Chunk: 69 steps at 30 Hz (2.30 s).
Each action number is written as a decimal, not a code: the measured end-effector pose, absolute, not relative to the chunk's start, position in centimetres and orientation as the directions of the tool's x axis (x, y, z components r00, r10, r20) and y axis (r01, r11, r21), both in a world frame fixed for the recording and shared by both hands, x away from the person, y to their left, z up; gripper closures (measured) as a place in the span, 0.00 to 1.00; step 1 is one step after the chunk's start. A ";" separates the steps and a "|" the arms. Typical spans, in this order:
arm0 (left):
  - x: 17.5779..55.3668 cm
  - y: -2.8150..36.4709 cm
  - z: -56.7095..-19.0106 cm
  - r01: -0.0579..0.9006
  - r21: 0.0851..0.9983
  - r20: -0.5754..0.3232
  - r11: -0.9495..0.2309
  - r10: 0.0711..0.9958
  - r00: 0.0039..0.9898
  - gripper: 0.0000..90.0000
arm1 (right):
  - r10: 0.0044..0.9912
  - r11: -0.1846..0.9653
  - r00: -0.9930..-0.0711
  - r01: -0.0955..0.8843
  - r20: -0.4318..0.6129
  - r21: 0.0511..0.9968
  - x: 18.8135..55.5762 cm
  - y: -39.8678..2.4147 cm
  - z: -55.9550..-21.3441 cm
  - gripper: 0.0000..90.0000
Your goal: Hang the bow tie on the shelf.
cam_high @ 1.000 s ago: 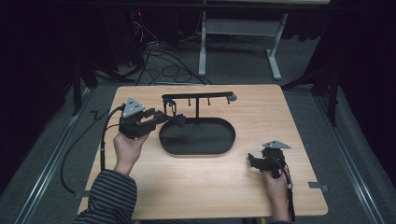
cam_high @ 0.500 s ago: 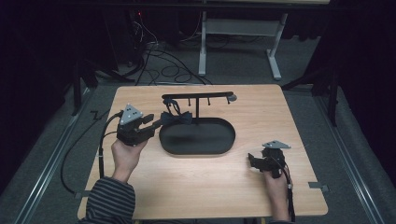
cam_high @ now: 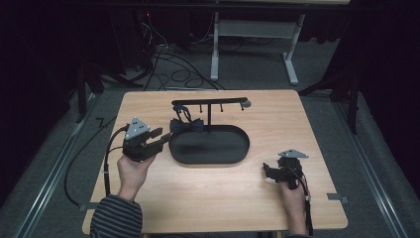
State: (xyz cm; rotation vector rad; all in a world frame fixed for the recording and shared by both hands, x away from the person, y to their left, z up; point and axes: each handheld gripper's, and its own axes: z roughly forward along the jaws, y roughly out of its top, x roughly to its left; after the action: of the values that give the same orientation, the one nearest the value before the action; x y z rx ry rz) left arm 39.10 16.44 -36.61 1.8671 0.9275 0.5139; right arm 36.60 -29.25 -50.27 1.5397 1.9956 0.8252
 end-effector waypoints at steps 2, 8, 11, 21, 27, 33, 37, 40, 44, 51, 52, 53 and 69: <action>39.0 16.4 -36.7 0.382 0.888 -0.044 -0.254 0.781 0.623 0.68 | 0.969 0.183 -0.247 0.677 -0.013 0.713 36.6 -29.2 -50.3 0.25; 38.7 16.5 -36.9 0.388 0.887 -0.052 -0.251 0.780 0.623 0.68 | 0.968 0.183 -0.249 0.676 -0.013 0.714 36.6 -29.2 -50.3 0.25; 38.6 16.5 -37.0 0.389 0.887 -0.054 -0.249 0.781 0.623 0.68 | 0.968 0.183 -0.249 0.676 -0.013 0.714 36.6 -29.2 -50.3 0.25; 38.2 16.8 -37.5 0.402 0.884 -0.070 -0.238 0.782 0.619 0.68 | 0.968 0.184 -0.249 0.676 -0.013 0.714 36.6 -29.2 -50.3 0.25; 37.9 16.9 -37.8 0.407 0.883 -0.079 -0.233 0.782 0.618 0.68 | 0.969 0.183 -0.248 0.676 -0.013 0.714 36.6 -29.2 -50.3 0.25; 37.7 17.0 -38.0 0.415 0.880 -0.087 -0.229 0.783 0.616 0.68 | 0.969 0.183 -0.248 0.677 -0.013 0.713 36.6 -29.2 -50.3 0.25; 37.5 17.1 -38.2 0.420 0.879 -0.094 -0.225 0.783 0.615 0.68 | 0.969 0.183 -0.248 0.676 -0.013 0.713 36.6 -29.2 -50.3 0.25; 37.4 17.1 -38.3 0.427 0.876 -0.100 -0.224 0.782 0.616 0.68 | 0.969 0.183 -0.248 0.676 -0.013 0.713 36.6 -29.2 -50.3 0.25; 37.3 17.1 -38.5 0.432 0.874 -0.104 -0.222 0.783 0.613 0.68 | 0.969 0.183 -0.248 0.676 -0.013 0.713 36.6 -29.2 -50.3 0.25; 37.0 17.3 -39.2 0.454 0.867 -0.131 -0.206 0.784 0.607 0.67 | 0.969 0.183 -0.249 0.676 -0.013 0.713 36.6 -29.2 -50.3 0.25; 37.0 17.3 -39.4 0.458 0.864 -0.135 -0.206 0.783 0.607 0.67 | 0.969 0.183 -0.249 0.676 -0.013 0.713 36.6 -29.2 -50.3 0.25; 37.0 17.4 -39.6 0.466 0.861 -0.139 -0.206 0.784 0.604 0.67 | 0.969 0.183 -0.249 0.676 -0.013 0.713 36.6 -29.2 -50.3 0.25; 36.6 17.1 -42.9 0.517 0.830 -0.192 -0.210 0.762 0.618 0.66 | 0.969 0.183 -0.249 0.676 -0.013 0.713 36.6 -29.2 -50.3 0.25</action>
State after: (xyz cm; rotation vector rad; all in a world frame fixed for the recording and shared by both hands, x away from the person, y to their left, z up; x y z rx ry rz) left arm 36.58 17.10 -42.91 1.8790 1.0219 0.3199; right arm 36.57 -29.23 -50.26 1.5403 1.9963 0.8261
